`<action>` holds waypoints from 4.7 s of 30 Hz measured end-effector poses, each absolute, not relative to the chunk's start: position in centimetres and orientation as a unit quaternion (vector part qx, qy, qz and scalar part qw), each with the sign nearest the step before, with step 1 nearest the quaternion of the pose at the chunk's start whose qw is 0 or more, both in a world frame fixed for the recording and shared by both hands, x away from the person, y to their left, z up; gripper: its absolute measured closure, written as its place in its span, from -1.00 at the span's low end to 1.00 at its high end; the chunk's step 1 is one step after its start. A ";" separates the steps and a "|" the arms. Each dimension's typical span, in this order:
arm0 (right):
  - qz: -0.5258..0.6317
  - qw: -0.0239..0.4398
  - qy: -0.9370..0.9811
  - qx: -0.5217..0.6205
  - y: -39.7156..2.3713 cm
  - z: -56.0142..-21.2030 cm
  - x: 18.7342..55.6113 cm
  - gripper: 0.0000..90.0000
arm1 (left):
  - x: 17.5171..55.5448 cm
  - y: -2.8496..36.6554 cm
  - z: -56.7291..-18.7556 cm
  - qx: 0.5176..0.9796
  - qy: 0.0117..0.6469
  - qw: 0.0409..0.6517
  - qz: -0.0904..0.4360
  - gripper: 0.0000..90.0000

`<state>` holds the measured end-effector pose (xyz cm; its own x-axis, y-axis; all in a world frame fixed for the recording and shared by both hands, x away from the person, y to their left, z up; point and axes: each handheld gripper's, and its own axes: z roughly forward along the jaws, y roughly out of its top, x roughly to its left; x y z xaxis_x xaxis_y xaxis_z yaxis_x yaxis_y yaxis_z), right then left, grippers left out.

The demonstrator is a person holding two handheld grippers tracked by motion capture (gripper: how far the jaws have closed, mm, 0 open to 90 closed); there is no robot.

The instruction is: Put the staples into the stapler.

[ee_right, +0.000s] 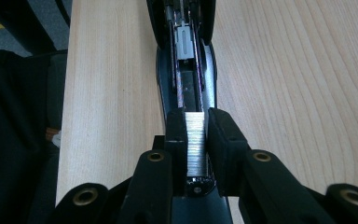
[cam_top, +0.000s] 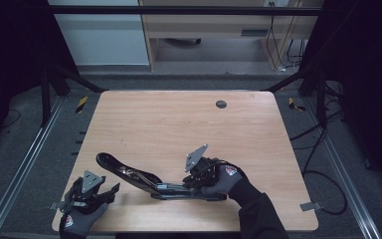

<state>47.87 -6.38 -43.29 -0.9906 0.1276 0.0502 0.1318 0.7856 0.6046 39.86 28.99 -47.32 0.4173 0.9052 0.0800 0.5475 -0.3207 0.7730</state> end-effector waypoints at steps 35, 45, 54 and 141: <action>-0.313 0.007 -0.948 -0.065 -6.3 -43.6 47.9 0.73 | 39.9 29.0 -47.3 0.770 0.472 0.340 0.262 -0.09; -0.323 0.002 -0.943 -0.077 -6.5 -43.5 47.8 0.63 | 39.9 29.0 -47.3 0.770 0.472 0.341 0.262 -0.09; -0.342 -0.009 -0.935 -0.090 -7.0 -43.0 47.6 0.67 | 39.8 29.0 -47.3 0.770 0.472 0.340 0.263 -0.09; -0.381 -0.086 -0.902 -0.184 -8.7 -43.3 45.9 0.79 | 39.3 29.0 -46.6 0.757 0.464 0.389 0.244 -0.11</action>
<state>45.89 -8.69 -43.34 -0.9176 0.3971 -0.0152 0.2658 0.6417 0.7194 39.33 29.01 -46.60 0.4493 0.8933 0.0092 0.5131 -0.2665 0.8159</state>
